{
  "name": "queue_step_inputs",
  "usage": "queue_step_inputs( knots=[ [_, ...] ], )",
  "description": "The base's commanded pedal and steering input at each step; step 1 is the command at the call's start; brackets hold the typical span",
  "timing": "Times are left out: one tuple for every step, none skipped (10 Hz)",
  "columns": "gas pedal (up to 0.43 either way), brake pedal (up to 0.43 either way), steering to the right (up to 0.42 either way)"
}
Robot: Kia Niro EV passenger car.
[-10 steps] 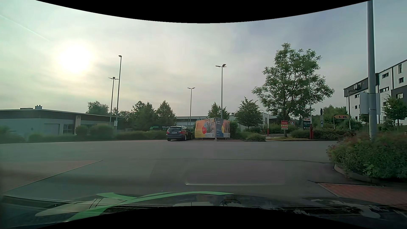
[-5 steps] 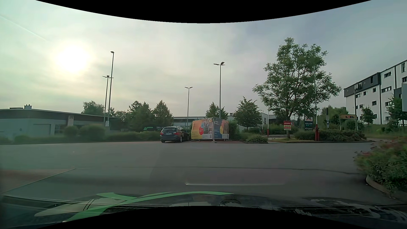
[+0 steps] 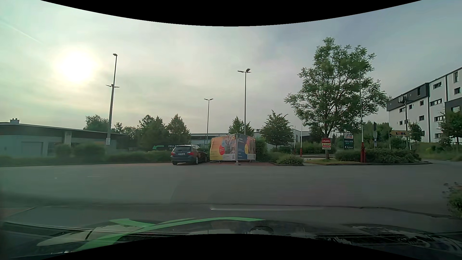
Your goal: Follow the waypoints while adhering to traffic rules and regulations
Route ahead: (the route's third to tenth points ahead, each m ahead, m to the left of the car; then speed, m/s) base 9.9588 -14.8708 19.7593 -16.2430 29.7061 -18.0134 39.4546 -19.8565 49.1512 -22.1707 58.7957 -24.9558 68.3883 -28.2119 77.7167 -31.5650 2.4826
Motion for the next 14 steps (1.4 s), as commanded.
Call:
queue_step_inputs(
  knots=[
    [0.000, 0.000, 0.143],
    [0.000, 0.000, 0.170],
    [0.000, 0.000, 0.198],
    [0.000, 0.000, 0.216],
    [0.000, 0.000, 0.230],
    [0.008, 0.000, 0.252],
    [0.020, 0.000, 0.273],
    [0.020, 0.000, 0.307],
    [0.020, 0.000, 0.340],
    [0.020, 0.000, 0.368],
    [0.028, 0.000, 0.397],
    [0.039, 0.000, 0.421],
    [0.039, 0.000, 0.440],
    [0.039, 0.000, 0.459]
  ],
)
